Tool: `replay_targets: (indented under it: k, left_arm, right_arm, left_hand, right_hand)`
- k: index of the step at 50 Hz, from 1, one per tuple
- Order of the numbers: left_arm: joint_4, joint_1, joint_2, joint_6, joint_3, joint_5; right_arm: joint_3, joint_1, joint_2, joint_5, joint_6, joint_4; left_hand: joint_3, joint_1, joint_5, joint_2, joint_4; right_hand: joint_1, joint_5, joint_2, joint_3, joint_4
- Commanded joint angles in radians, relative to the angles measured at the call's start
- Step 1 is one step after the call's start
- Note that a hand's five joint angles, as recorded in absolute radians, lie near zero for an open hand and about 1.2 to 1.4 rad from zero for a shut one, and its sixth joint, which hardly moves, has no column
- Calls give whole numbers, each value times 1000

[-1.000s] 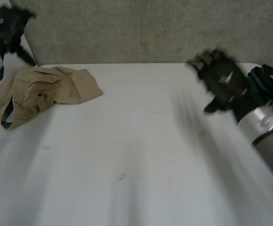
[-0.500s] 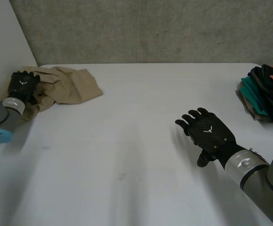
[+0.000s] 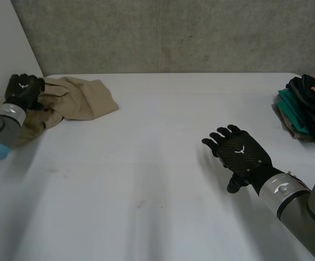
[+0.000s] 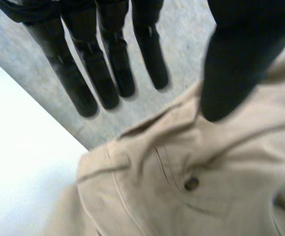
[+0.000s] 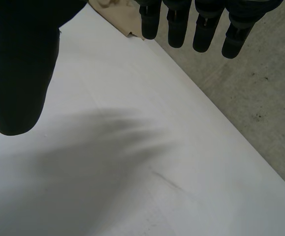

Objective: Fold the laundry.

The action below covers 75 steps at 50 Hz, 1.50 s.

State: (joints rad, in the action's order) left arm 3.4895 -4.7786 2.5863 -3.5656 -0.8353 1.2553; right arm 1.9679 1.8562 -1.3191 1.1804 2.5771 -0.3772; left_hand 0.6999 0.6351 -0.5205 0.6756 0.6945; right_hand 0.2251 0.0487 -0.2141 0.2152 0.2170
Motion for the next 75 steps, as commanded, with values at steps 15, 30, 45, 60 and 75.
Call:
replay_targets:
  k: [15, 30, 45, 60, 75]
  left_arm:
    - [-115, -49, 23, 13, -22, -8]
    - [-116, -41, 110, -9, 54, -7]
    - [-115, -33, 169, -16, 131, -4]
    - [-58, 198, -328, 134, -244, 41]
    - [-38, 647, -601, 439, -530, 38]
  right_arm:
    - [3, -2, 4, -7, -6, -11]
    - [0, -20, 27, -7, -12, -17]
    - [0, -22, 32, -1, -12, -17]
    - [0, -29, 31, 5, -11, -20]
    - [3, -40, -8, 30, -3, -19]
  left_hand:
    - [-260, -196, 256, -236, -255]
    - [54, 118, -58, 78, 59]
    - [696, 761, -701, 720, 701]
    - [696, 761, -701, 721, 702]
    - [696, 761, -701, 721, 702]
  right_hand:
    - [-51, -49, 40, -41, -42]
    - [-51, -49, 40, -41, -42]
    - [-51, -49, 40, -41, -42]
    - [-51, -49, 40, -41, -42]
    - [-51, -49, 40, -41, -42]
